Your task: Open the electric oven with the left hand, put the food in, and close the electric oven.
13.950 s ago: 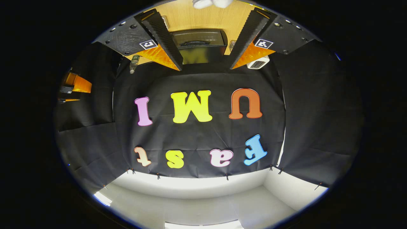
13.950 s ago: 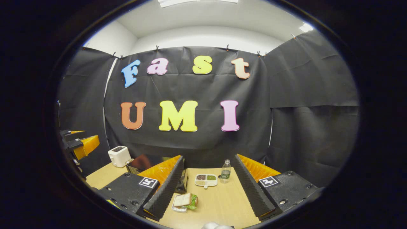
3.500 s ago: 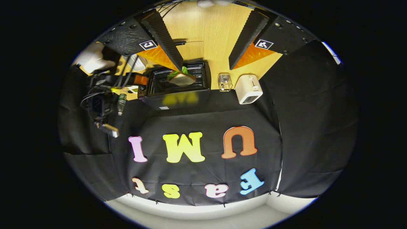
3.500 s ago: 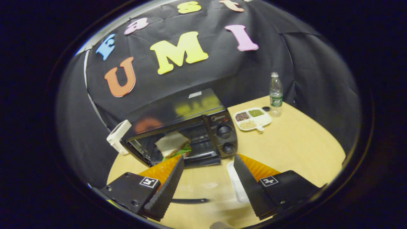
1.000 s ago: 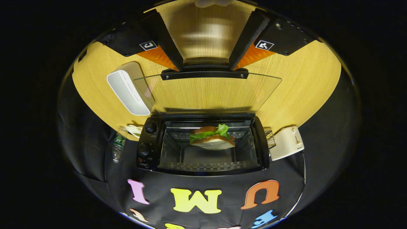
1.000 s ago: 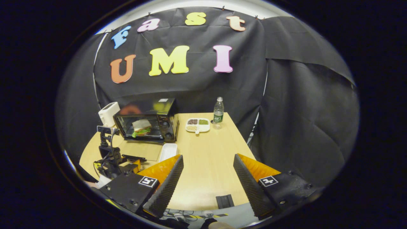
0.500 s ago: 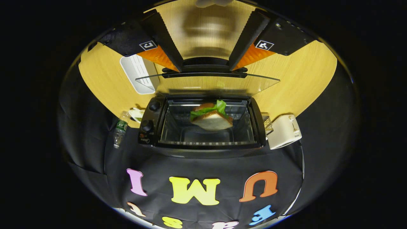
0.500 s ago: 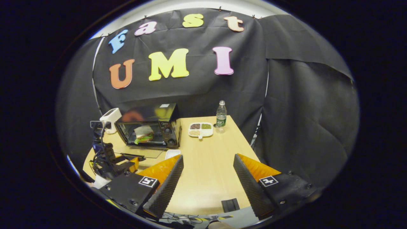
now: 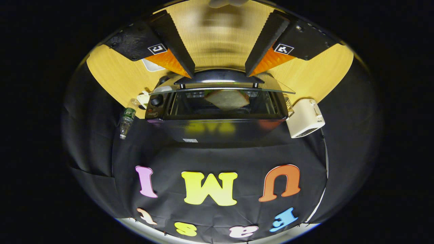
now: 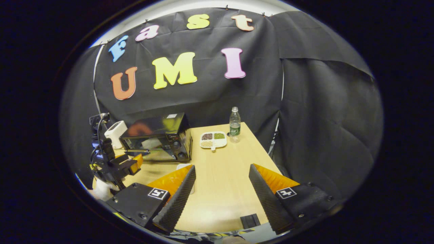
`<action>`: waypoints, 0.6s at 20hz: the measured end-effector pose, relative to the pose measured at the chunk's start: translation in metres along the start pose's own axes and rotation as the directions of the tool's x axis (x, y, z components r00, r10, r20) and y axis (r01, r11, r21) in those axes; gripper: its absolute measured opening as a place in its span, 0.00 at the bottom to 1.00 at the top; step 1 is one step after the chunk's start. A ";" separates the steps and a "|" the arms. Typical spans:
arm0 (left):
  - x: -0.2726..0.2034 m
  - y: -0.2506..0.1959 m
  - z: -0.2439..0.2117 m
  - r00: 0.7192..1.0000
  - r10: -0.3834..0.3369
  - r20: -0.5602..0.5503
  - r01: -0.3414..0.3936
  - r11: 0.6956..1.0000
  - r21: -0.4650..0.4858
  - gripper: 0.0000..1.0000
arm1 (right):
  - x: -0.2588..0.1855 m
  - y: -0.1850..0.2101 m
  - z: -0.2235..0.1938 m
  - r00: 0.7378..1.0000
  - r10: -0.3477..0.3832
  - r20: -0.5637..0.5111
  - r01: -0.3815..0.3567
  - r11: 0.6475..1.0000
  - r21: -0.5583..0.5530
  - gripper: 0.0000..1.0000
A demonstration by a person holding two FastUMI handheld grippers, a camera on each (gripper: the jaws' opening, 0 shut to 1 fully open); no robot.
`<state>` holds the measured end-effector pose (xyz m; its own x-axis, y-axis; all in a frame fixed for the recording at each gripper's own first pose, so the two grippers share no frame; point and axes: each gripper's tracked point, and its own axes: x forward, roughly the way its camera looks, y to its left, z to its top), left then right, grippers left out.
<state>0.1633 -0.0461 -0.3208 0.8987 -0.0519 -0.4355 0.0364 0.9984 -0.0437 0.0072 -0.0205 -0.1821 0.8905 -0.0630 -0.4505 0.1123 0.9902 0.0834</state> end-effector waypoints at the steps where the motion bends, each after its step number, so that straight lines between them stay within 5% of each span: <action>1: 0.010 0.001 0.005 1.000 0.003 0.004 -0.003 1.000 0.005 0.97 | 0.001 0.000 0.001 1.000 -0.002 0.001 0.002 1.000 -0.002 1.00; 12: 0.019 0.009 0.037 0.998 0.022 0.052 -0.022 1.000 0.011 0.98 | 0.000 0.001 0.009 1.000 0.000 0.021 0.001 0.999 -0.036 1.00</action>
<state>0.1971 -0.0374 -0.2963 0.9208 -0.0290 -0.3890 0.0214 0.9995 -0.0238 0.0114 -0.0207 -0.1738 0.8996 -0.0660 -0.4318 0.0973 0.9940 0.0508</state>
